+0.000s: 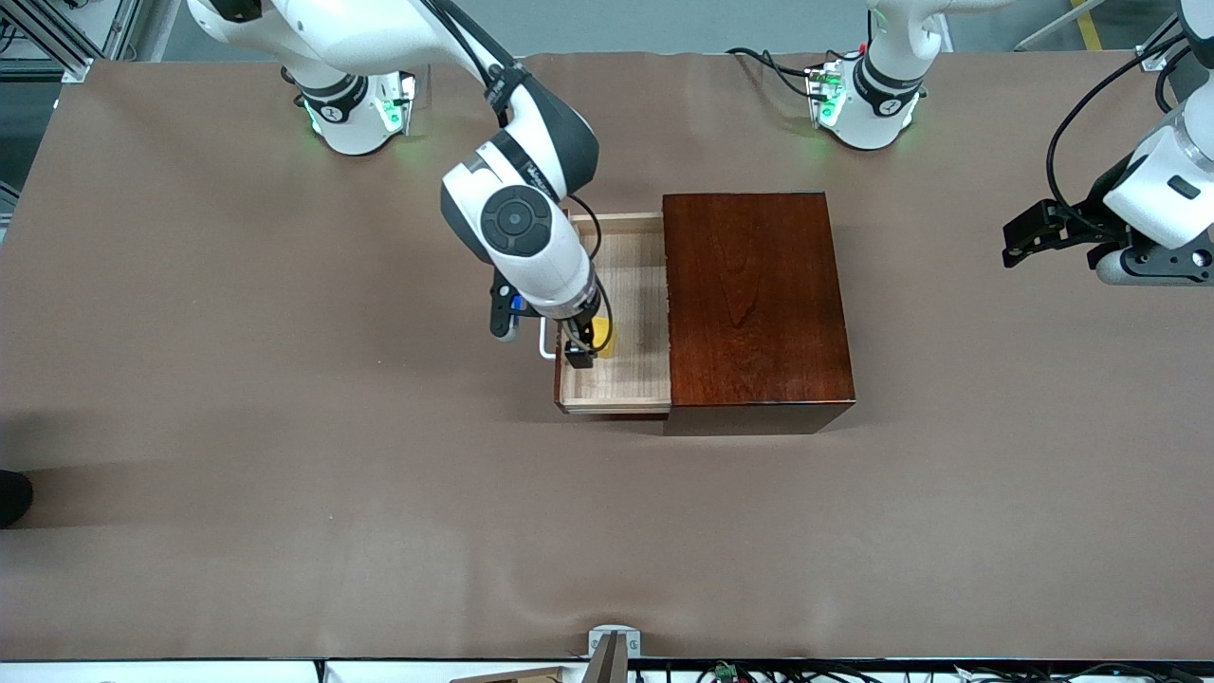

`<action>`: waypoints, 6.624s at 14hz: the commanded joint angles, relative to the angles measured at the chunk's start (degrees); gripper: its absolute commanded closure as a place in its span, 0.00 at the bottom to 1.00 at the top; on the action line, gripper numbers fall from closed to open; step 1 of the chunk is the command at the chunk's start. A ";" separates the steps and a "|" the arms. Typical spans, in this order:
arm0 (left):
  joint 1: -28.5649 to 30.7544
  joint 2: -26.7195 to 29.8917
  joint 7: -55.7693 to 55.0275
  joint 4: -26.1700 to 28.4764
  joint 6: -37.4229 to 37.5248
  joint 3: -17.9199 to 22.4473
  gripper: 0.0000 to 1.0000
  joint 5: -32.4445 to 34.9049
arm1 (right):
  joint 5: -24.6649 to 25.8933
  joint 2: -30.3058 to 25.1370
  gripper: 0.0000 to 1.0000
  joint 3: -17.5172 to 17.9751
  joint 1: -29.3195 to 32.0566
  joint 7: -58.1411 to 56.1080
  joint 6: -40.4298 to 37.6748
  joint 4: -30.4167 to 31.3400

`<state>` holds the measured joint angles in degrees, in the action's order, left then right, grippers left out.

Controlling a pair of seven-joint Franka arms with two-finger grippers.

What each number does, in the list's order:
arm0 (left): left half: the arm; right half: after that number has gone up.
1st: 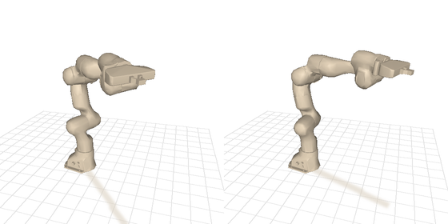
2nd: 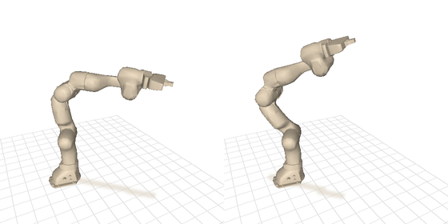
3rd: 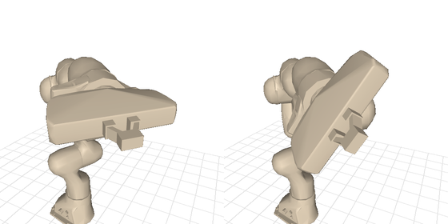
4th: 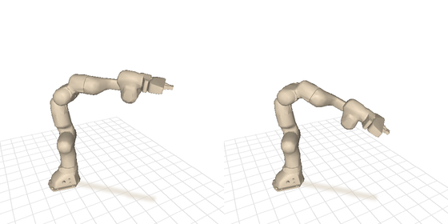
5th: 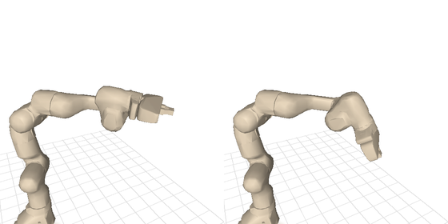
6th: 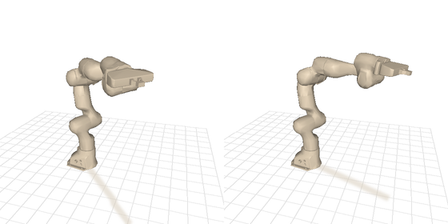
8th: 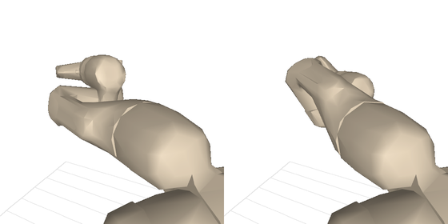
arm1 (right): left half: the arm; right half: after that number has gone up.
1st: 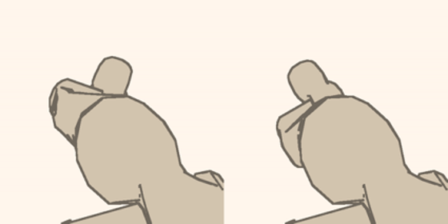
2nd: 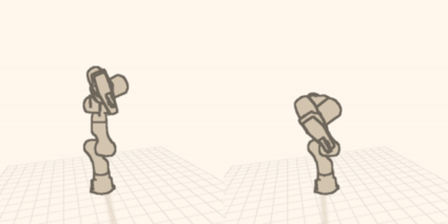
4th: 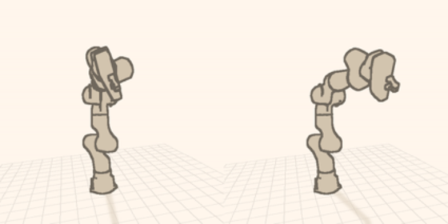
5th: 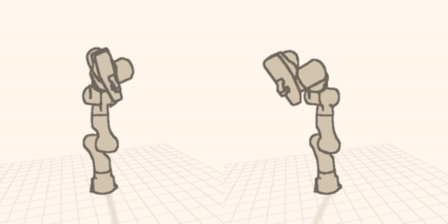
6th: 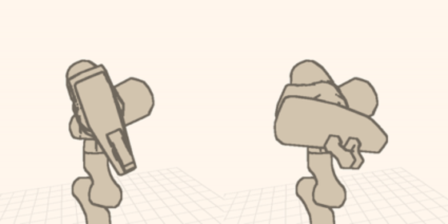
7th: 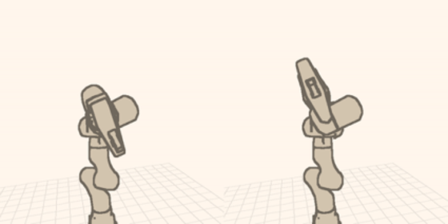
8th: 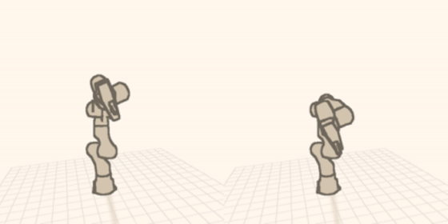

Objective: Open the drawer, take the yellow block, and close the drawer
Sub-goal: 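Lower the right gripper into the drawer onto the yellow block, then close the right gripper on the yellow block and lift it, then carry the block away with the right gripper while the left gripper reaches the drawer, then push the drawer shut with the left gripper while the right gripper drops the block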

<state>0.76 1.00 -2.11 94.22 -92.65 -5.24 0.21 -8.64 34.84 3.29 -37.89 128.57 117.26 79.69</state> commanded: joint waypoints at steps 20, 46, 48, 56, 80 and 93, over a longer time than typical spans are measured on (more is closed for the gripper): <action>0.12 -0.56 -0.35 -1.40 0.81 -0.30 0.00 -0.92 | 4.16 1.55 1.00 -0.83 -1.93 0.71 2.80 -1.64; -0.68 -1.27 -0.35 -3.07 1.07 -7.14 0.00 -1.09 | 1.43 -18.32 1.00 -0.92 23.29 -72.12 -17.77 9.87; -0.85 -1.44 -0.35 -2.99 0.98 -9.87 0.00 -2.92 | 1.96 -18.14 1.00 -1.01 25.31 -79.40 -17.86 9.87; -10.66 -18.55 0.44 -15.00 -6.74 -25.26 0.00 -10.41 | 6.79 -16.48 1.00 -1.01 32.35 -105.87 -16.46 9.78; -43.83 -45.65 37.79 -21.71 -34.62 -7.51 0.00 6.73 | 9.43 4.97 1.00 -1.09 43.16 -133.14 9.47 9.87; -43.92 -42.23 37.80 -21.80 -15.91 -5.05 0.00 13.65 | 9.34 9.45 0.08 -1.09 43.87 -132.35 16.33 10.57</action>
<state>-42.99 -43.32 35.76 71.25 -113.45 -11.70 9.80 0.00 43.87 1.19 4.72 -3.99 133.10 89.91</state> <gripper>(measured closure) 0.000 0.410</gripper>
